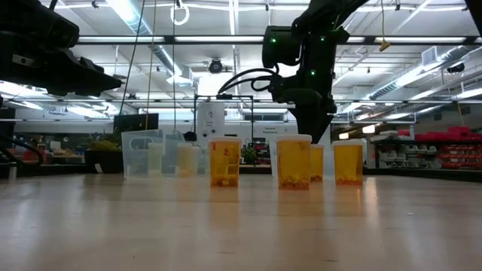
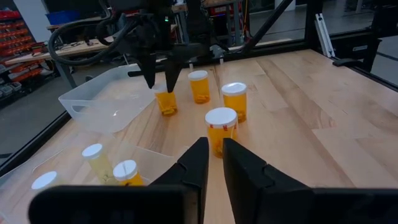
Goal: Pick and place medicine bottles into bin by pill shape (circle, oval)
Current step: Put the large orange pill bottle into the right transparent bin
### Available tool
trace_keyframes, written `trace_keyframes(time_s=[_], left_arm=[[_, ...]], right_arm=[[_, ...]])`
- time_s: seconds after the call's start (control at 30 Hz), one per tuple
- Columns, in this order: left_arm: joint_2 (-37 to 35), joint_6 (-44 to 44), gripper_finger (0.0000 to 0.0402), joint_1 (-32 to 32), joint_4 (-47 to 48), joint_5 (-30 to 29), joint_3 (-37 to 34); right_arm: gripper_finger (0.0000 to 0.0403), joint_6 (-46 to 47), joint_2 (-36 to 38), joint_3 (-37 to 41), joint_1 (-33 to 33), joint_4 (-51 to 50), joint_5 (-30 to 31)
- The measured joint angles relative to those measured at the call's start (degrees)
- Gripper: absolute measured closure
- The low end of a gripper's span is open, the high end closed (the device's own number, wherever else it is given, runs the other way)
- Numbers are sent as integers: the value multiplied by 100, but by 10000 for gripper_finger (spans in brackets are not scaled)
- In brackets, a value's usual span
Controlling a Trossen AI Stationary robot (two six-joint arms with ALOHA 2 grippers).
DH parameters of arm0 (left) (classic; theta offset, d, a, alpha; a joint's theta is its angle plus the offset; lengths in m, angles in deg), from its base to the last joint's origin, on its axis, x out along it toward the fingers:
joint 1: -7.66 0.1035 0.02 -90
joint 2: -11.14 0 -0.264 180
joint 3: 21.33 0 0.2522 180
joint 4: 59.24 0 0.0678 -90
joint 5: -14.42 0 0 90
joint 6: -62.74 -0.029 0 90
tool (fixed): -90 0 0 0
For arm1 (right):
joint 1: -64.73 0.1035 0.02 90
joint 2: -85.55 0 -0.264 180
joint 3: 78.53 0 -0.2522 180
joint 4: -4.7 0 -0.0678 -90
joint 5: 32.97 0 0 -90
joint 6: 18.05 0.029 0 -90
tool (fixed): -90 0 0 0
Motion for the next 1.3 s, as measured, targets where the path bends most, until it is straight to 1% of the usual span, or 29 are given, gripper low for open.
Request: trace_keyframes(time_s=[0.27,0.57,0.83,1.03,1.2,1.3], left_arm=[[0,2,347,0,1,0,0],[0,2,351,1,0,2,0],[0,2,342,-1,0,2,0],[0,2,349,-1,0,0,0],[0,2,348,1,0,0,0],[0,2,343,-1,-11,0,0]], right_arm=[[152,-186,-121,11,-49,-26,-27],[153,-192,-118,9,-70,0,-46],[183,-195,-114,9,-70,-2,-132],[172,-245,-107,9,-70,-9,-171],[176,-321,34,-54,-70,-228,-215],[177,-275,97,-297,-74,-537,-207]])
